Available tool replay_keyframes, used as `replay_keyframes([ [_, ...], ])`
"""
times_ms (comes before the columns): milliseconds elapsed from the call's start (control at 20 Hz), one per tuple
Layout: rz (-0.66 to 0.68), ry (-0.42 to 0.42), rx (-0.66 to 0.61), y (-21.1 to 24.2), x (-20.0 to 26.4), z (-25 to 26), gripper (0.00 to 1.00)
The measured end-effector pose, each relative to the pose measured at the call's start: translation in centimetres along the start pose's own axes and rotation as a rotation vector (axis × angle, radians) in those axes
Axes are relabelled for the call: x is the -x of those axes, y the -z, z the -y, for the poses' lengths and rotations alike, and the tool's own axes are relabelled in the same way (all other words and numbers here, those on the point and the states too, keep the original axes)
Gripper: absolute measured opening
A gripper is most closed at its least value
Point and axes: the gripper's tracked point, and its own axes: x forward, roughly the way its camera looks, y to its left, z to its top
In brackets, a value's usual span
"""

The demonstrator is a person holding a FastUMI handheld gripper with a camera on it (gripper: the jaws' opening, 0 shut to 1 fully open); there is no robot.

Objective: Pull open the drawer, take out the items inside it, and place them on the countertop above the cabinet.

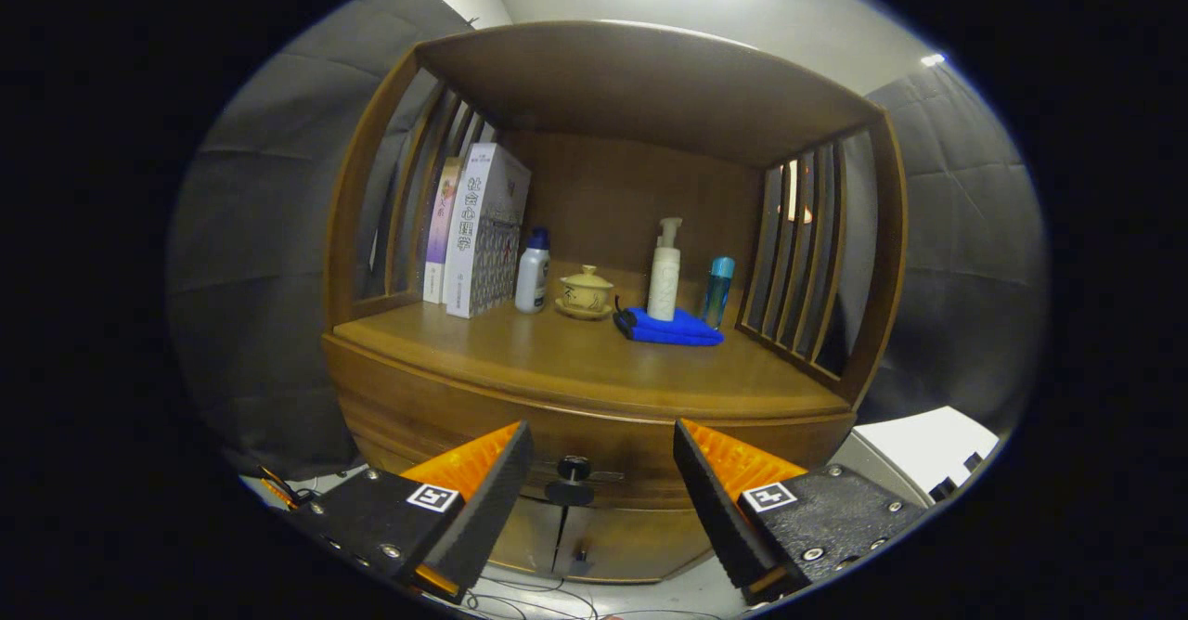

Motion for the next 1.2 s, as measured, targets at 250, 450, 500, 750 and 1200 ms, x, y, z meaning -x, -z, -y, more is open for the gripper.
replay_keyframes([
  [250, -0.053, 0.003, -0.007, 2.6, -3.1, -1.5, 0.95],
  [450, -0.124, -0.019, -0.014, 5.4, -4.7, -2.5, 0.94],
  [500, -0.129, -0.024, -0.018, 5.8, -4.8, -2.6, 0.93],
  [750, -0.142, -0.011, -0.008, 6.8, -5.3, -2.6, 0.74],
  [1200, -0.132, 0.015, 0.023, 7.9, -5.7, -1.9, 0.41],
])
